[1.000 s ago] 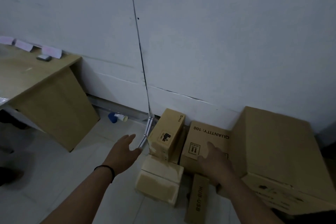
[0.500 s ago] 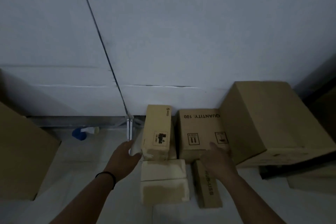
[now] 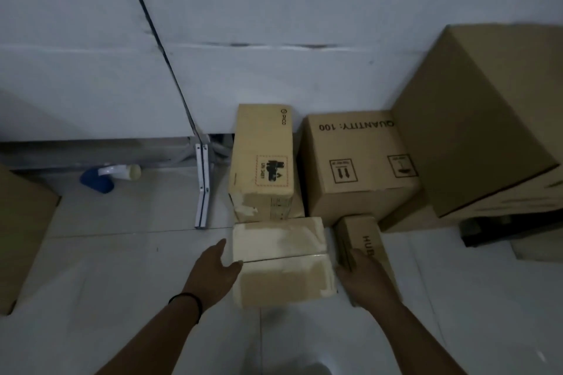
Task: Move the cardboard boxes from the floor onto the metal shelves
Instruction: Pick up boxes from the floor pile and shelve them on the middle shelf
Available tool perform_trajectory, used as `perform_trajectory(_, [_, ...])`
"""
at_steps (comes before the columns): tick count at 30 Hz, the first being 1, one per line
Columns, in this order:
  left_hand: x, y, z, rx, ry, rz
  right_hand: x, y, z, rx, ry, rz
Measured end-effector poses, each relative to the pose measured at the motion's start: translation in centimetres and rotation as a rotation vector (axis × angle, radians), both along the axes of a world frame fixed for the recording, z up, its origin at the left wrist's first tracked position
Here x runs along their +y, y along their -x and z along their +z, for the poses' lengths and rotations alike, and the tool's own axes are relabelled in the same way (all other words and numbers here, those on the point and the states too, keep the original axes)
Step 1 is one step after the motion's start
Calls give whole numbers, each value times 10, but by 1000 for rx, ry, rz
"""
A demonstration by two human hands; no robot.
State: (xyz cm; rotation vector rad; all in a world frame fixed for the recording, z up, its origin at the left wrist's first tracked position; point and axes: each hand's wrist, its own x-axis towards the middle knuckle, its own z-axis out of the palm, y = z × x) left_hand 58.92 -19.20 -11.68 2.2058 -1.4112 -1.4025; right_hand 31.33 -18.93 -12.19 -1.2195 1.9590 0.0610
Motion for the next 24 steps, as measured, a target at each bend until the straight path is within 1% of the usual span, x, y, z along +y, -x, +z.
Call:
perform_trajectory(3, [9, 6, -71, -18, -24, 7, 5, -2, -66, 5, -26, -8])
perform_trajectory(8, [12, 11, -175, -56, 31, -28, 4, -2, -171, 64, -25, 78])
perform_trajectory(10, [11, 7, -221, -51, 67, 15, 2, -2, -211, 59, -10, 77])
perform_trajectory(11, [11, 4, -239, -59, 38, 34, 2, -2, -227, 49, 2, 64])
perform_trajectory(14, [11, 2, -277, -71, -50, 40, 4, -2, -265, 41, 53, 12])
perform_trajectory(17, [17, 9, -299, -69, -28, -7, 7, -2, -290, 33, 101, -14])
perform_trajectory(20, [21, 12, -310, -119, 3, -20, 7, 1, -300, 5, 126, -38])
perform_trajectory(24, [20, 10, -314, -141, -21, -46, 7, 2, -304, 12, 109, -36])
